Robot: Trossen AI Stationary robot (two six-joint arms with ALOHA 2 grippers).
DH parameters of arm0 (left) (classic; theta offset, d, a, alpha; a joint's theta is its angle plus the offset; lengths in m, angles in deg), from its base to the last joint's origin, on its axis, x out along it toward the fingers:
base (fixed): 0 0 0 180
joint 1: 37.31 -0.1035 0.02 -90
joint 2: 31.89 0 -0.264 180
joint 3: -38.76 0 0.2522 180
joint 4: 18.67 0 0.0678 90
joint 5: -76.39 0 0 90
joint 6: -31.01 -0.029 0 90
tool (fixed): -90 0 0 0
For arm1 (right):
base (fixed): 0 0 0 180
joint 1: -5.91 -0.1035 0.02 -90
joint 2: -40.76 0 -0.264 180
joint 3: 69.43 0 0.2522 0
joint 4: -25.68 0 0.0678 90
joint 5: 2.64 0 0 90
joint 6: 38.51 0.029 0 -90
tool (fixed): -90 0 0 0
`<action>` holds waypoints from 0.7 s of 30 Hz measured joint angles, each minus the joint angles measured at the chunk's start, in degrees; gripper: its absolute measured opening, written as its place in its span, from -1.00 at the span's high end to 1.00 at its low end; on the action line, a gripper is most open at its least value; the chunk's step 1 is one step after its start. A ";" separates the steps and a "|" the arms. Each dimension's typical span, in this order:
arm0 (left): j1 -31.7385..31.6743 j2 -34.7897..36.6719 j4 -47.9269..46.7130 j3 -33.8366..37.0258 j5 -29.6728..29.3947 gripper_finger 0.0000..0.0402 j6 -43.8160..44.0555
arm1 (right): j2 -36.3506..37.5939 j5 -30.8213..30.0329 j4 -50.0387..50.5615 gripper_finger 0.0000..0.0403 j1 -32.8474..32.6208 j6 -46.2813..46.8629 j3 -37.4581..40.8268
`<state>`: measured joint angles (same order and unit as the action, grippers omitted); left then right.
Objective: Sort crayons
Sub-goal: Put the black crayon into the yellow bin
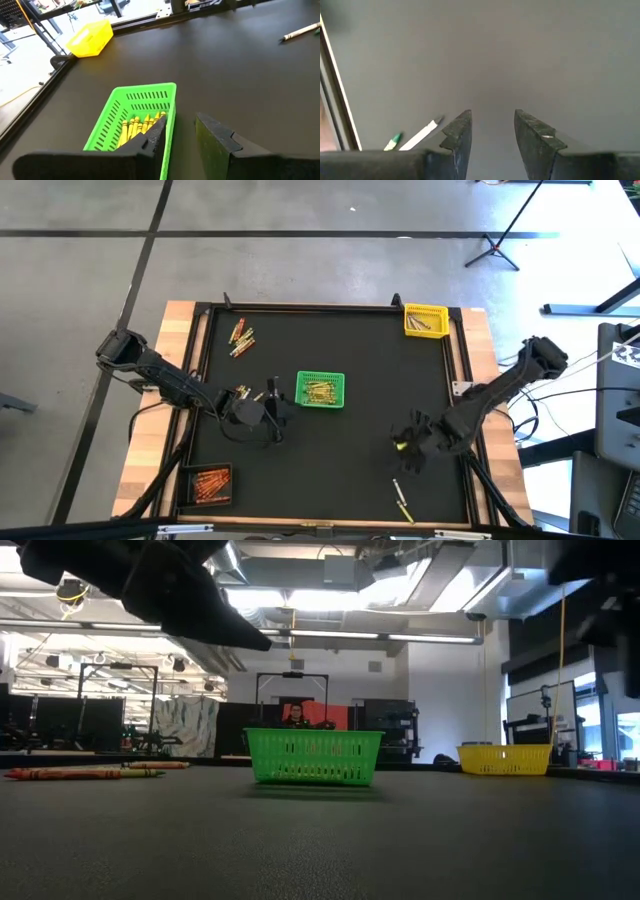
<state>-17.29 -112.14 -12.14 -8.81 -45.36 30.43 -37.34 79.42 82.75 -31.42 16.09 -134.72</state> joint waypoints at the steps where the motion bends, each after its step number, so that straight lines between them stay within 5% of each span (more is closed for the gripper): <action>1: 0.04 0.00 0.20 0.00 -0.01 0.56 -0.02 | -1.01 0.09 -0.34 0.28 -1.15 1.10 0.02; 12: -0.12 0.00 0.43 0.00 -0.08 0.56 0.02 | -11.91 3.91 -15.05 0.28 -7.44 5.14 0.00; 21: -0.12 0.00 2.18 0.00 -0.10 0.56 0.13 | -14.11 4.83 -17.70 0.28 -11.19 13.07 -0.02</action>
<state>-17.41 -112.14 -9.95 -8.81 -45.46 30.55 -51.45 84.26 65.06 -42.61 29.16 -134.74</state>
